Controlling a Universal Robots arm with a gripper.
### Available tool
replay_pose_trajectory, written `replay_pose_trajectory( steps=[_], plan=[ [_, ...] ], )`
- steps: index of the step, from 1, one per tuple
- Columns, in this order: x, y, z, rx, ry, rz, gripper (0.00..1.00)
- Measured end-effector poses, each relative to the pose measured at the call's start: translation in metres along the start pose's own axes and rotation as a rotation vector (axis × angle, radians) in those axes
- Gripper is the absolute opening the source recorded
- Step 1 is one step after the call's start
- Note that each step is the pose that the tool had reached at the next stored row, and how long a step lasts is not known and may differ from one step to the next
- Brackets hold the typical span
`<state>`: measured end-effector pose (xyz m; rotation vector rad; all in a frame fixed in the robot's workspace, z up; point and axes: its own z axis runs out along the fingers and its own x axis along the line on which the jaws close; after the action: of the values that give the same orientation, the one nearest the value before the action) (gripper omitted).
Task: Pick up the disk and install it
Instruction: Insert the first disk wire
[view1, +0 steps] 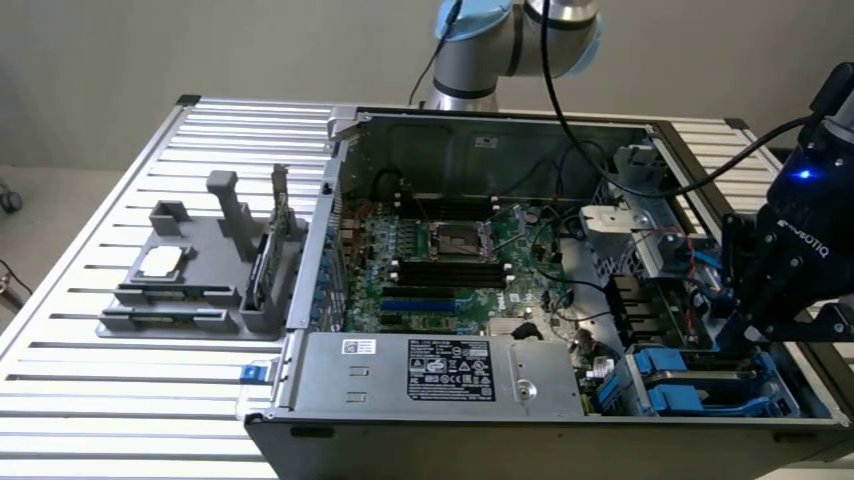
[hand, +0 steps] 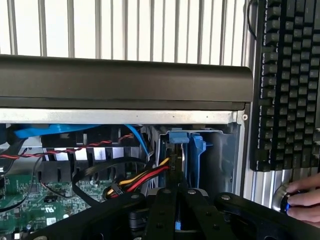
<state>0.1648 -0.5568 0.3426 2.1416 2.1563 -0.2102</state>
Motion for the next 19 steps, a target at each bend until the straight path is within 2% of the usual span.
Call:
replay_pose_trajectory(
  steps=[3,5,9,19],
  plan=[
    [0.0001,0.0008,0.0014,0.0059,0.0069,-0.001,0.11],
    [0.0001,0.0015,0.0019,0.0078,0.0112,-0.002,0.11],
    [-0.0003,0.0023,0.0032,0.0084,0.0218,-0.002,0.11],
    [-0.004,0.0027,0.0064,0.0113,0.0376,-0.003,0.11]
  ],
)
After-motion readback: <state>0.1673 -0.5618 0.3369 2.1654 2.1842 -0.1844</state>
